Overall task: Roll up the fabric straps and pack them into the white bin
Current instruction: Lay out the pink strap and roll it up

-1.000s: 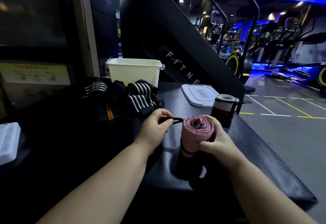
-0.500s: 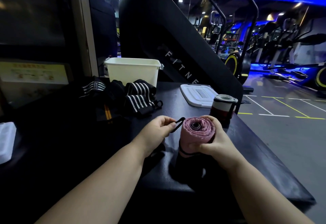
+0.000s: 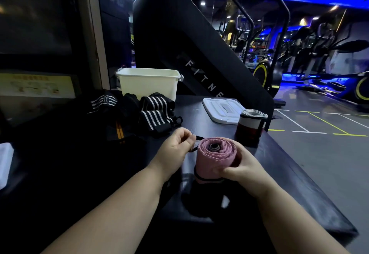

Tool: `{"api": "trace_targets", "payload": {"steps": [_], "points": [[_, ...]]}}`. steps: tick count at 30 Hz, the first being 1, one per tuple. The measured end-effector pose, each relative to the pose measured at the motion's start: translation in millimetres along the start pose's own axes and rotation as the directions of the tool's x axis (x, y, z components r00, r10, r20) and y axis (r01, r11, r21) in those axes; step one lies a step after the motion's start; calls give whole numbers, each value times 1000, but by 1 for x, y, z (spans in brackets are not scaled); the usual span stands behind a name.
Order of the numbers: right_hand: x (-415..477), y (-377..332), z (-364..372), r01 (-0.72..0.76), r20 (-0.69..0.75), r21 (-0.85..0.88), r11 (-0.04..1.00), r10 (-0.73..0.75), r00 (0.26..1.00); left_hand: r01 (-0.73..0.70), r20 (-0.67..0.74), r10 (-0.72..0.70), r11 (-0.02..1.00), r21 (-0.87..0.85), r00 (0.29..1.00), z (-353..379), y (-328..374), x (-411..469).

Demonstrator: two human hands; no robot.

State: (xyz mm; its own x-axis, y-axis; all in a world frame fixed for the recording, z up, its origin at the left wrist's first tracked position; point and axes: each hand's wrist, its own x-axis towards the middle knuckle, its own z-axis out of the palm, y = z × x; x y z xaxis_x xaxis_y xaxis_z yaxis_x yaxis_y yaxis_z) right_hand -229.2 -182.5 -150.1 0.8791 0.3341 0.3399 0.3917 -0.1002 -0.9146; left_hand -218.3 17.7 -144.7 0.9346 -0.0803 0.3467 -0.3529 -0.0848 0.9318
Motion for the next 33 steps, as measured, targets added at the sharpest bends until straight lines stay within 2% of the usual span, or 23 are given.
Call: {"api": "trace_targets", "payload": {"steps": [3,8,14,18,21,23,27,30,33], "points": [[-1,1,5,21,-72,-53,998,-25,997,-79,-7,79,994,-76,997,1,8,-6],[-1,-5,11,74,-143,-118,990,-91,986,-66,42,77,971,-228,996,3,10,-10],[-1,-5,15,25,-282,-185,982,-77,956,-40,93,65,968,-249,993,5,7,-9],[-3,1,15,-70,-403,-194,978,-14,915,30,108,-6,975,-219,994,6,3,-7],[-3,0,12,-119,-372,-192,974,40,927,77,105,-64,989,-125,992,6,3,-6],[-4,-3,9,-131,-290,-175,976,76,954,98,88,-91,993,-71,992,5,3,-6],[-5,-2,2,-138,-141,-11,990,135,981,70,50,-71,997,20,996,4,0,-5],[-3,2,-4,-122,-114,82,989,131,985,52,51,-55,997,56,997,4,-2,-3],[0,4,-4,-84,-92,45,995,88,992,47,48,-51,997,68,998,4,-4,0]]}}
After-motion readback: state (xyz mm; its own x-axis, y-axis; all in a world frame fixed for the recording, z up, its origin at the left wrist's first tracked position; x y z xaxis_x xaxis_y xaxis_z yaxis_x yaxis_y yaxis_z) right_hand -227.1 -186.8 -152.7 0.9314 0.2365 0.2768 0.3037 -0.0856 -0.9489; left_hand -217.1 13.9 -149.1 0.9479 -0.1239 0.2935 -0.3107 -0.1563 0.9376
